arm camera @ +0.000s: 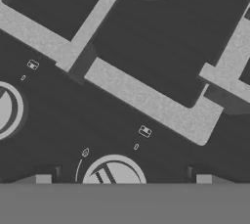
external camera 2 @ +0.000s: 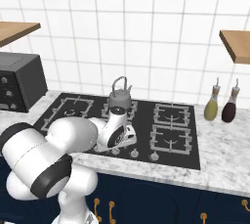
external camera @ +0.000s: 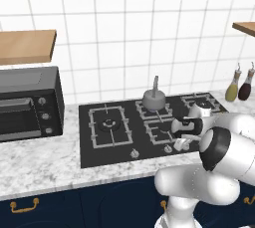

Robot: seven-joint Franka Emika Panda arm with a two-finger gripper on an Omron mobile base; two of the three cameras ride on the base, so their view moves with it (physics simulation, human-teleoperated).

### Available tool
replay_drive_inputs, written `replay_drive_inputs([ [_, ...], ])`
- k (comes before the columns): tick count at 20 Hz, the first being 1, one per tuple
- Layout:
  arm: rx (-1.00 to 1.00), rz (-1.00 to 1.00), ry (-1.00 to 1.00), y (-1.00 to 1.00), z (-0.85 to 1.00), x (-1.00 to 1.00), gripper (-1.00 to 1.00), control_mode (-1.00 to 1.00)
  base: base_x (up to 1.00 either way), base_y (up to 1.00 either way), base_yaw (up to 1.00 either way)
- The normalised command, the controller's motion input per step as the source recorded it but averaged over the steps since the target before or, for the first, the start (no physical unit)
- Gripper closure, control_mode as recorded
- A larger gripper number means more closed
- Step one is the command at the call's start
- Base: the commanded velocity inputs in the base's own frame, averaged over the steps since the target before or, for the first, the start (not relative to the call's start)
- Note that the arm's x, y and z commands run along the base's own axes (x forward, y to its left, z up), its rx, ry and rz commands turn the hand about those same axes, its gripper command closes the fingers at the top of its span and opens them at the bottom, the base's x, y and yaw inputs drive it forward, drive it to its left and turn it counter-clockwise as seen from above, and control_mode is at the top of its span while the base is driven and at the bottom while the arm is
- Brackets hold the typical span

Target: Turn off the rear center burner of the stove.

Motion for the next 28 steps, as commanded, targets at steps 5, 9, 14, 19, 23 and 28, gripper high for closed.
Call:
replay_drive_inputs([
  [5,0.00,0.00,0.00,0.00,0.00,0.00,1.00,-1.00,0.00,0.00,0.00],
  [9,0.01,0.00,0.00,0.00,0.01,0.00,1.00,-1.00,0.00,0.00,0.00],
  [14,0.10,-0.12,0.00,0.00,0.04,0.00,1.00,-1.00,0.00,0.00,0.00],
  [19,0.25,-0.46,0.03,-0.11,0.00,0.00,1.00,-1.00,0.00,0.00,0.00],
  [23,0.29,-0.60,0.07,-0.19,0.00,0.00,1.00,-1.00,0.00,0.00,0.00],
  [28,0.33,-0.68,0.06,-0.20,0.01,0.00,1.00,-1.00,0.00,0.00,0.00],
])
